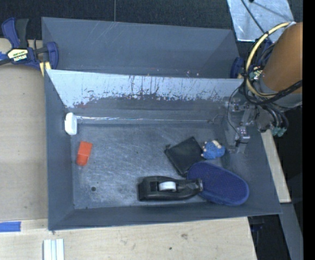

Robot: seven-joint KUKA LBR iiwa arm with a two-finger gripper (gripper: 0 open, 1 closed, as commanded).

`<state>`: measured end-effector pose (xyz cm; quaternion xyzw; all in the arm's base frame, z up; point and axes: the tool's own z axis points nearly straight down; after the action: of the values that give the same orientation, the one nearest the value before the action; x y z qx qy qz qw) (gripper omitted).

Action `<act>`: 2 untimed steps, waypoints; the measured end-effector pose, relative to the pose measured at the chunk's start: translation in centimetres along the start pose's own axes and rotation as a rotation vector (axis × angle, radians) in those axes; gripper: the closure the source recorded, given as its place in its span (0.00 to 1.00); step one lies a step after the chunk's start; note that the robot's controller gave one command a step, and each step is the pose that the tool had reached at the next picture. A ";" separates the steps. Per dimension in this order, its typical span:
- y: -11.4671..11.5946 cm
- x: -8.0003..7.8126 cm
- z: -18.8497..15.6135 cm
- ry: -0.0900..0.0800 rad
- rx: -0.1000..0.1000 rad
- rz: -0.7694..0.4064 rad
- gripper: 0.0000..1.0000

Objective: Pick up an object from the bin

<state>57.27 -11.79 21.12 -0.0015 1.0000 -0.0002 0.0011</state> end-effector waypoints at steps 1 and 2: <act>0.1 0.4 14.4 0.005 -0.001 -0.184 0.00; 0.1 0.2 14.0 -0.001 0.000 -0.184 1.00</act>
Offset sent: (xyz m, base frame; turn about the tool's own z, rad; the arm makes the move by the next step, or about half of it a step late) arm -0.0030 0.0008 -0.1412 -0.1839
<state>57.09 -11.71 7.07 -0.0936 0.9956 -0.0005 0.0016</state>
